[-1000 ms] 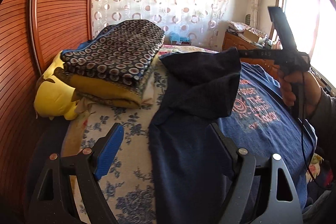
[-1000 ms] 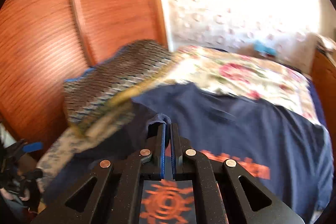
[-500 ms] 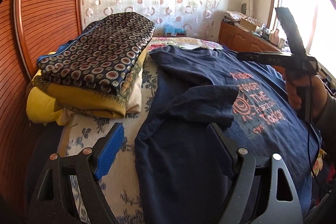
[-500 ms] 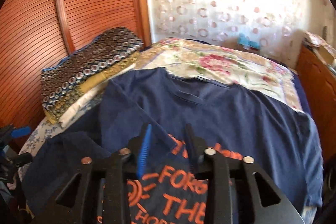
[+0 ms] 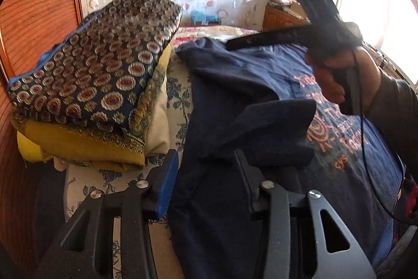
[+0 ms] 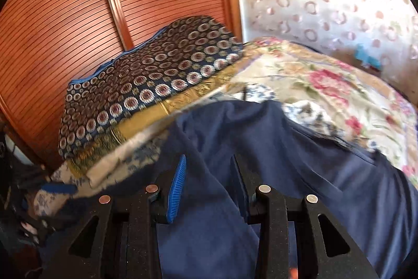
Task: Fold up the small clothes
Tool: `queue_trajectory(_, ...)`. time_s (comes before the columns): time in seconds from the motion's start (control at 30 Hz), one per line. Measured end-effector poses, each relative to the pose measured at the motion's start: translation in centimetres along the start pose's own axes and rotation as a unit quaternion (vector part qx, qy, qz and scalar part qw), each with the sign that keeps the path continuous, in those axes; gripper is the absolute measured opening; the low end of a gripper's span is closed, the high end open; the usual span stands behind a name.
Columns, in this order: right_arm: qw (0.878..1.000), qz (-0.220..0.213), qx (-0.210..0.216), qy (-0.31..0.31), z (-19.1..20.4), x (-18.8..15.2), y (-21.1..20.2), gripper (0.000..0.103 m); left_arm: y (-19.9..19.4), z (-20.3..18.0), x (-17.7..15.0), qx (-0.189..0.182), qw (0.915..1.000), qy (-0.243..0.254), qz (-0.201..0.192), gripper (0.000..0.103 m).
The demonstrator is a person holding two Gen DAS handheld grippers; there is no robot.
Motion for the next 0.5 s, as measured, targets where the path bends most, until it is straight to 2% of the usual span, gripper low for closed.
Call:
queue_trajectory(0.13,0.999,0.007,0.033,-0.007,0.0,0.5,1.6,0.037,0.6,0.0,-0.5,-0.008,0.9999,0.000,0.012,0.044)
queue_trajectory(0.33,0.998,0.036,0.044,-0.023,-0.9,-0.7,3.1,0.037,0.8,0.2,-0.9,0.002,0.9998,0.009,0.017,0.024)
queue_trajectory(0.37,0.998,0.036,0.046,-0.024,-1.1,-0.8,2.9,0.034,0.9,0.3,-0.8,0.001,0.9998,0.007,0.016,0.022)
queue_trajectory(0.4,0.998,0.032,0.050,-0.024,-1.4,-0.9,2.5,0.019,0.9,0.4,-0.8,0.001,0.9999,0.006,0.016,0.020)
queue_trajectory(0.43,0.998,0.028,0.056,-0.025,-1.5,-0.8,1.9,0.012,1.0,0.5,-0.7,0.001,0.9999,0.005,0.016,0.017)
queue_trajectory(0.5,0.998,0.007,0.063,-0.029,-1.9,-0.5,0.2,0.005,1.0,0.7,-0.7,-0.002,0.9999,-0.003,0.013,0.013)
Point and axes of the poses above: each gripper's, at about its wrist camera, not at the fingertips, and y roughly the way its jaws point, z to its left, x to its top, the point moved 5 cm from there along y, roughly the way its jaws point, and after that the axes turned 2 degrees about -z, right-handed, at the moved point
